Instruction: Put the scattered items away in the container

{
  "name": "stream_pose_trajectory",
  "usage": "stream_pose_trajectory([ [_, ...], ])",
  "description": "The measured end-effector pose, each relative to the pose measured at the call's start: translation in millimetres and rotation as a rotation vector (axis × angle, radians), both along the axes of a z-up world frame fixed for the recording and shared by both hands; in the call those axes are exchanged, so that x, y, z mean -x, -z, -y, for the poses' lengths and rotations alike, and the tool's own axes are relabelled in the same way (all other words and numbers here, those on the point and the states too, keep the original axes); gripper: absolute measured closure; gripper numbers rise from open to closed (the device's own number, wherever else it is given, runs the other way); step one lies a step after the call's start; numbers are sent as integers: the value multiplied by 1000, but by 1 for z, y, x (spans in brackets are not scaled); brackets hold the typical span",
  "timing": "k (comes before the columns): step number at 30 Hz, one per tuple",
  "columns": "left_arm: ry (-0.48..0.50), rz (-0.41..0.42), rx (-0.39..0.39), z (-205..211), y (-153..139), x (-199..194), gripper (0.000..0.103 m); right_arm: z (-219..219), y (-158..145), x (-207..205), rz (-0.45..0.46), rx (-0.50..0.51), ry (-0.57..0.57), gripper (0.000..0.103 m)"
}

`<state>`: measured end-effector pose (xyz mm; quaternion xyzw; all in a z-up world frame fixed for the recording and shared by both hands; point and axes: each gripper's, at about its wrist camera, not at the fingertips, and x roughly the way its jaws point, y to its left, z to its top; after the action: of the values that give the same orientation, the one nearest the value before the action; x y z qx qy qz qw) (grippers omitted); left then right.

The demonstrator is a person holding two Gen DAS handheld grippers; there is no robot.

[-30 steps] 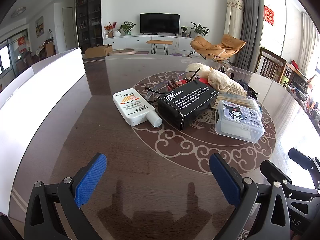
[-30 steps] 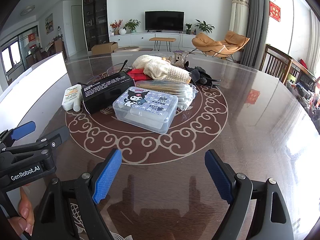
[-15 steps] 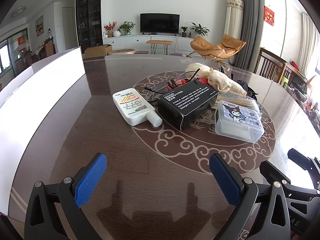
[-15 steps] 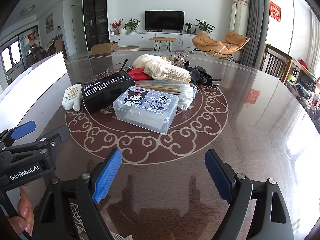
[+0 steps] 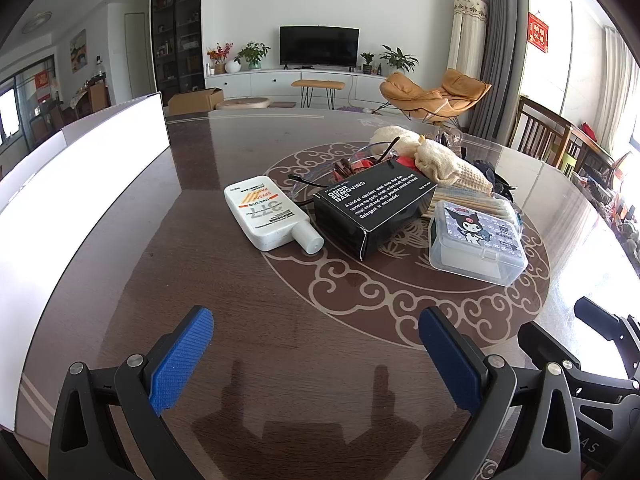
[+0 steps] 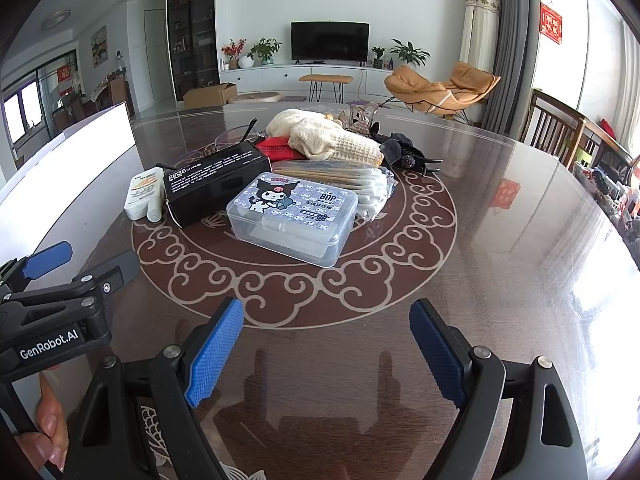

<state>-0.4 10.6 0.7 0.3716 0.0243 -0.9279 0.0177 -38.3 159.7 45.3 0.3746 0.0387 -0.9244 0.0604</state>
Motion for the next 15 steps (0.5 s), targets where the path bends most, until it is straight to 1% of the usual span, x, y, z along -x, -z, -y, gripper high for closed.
stream_pose_trajectory([
  [15, -6, 10, -16, 0, 2, 3, 0, 1, 1, 0, 9, 0, -6, 17],
])
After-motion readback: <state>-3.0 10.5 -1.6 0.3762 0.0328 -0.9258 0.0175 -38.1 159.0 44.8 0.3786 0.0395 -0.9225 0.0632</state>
